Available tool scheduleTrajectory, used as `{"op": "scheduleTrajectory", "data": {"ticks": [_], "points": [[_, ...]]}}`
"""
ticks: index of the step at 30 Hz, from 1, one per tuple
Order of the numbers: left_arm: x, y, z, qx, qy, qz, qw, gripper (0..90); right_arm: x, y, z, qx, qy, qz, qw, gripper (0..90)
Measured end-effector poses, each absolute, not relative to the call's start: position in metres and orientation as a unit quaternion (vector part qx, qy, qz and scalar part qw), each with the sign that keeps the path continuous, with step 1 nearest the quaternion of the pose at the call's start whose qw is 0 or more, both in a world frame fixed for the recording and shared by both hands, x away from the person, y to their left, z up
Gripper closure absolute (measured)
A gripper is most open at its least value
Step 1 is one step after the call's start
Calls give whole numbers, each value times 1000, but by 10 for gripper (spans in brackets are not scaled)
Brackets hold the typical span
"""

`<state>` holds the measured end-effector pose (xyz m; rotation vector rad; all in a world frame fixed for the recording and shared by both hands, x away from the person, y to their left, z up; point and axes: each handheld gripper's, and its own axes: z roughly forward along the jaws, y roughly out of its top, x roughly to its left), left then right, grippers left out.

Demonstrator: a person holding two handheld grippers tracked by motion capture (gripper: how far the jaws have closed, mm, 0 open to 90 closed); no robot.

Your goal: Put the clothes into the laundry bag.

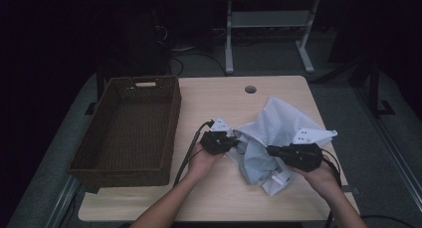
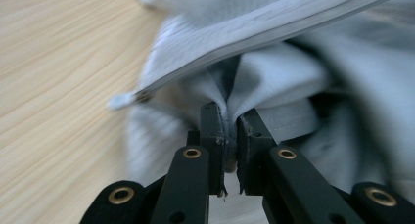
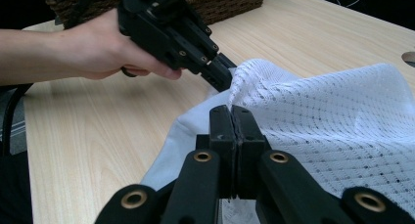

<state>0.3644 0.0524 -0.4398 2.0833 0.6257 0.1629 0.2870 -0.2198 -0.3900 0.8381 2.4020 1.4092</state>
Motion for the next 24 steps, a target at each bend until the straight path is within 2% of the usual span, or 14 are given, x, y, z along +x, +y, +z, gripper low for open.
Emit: {"op": "scheduleTrajectory", "data": {"ticks": [6,11,19,21,24], "points": [[350,22,-427,837,225,69,493,834,286,-217,-383,280,817,491,116,885],[360,-6,-441,832,251,85,487,834,280,-218,-374,269,816,498,121,886],[374,-15,-453,826,277,84,484,818,278,-229,-371,272,811,504,118,886],[375,-14,-451,828,275,83,482,792,278,-229,-372,273,811,504,118,886],[375,-8,-446,830,272,79,480,704,279,-229,-372,274,811,503,118,886]]}}
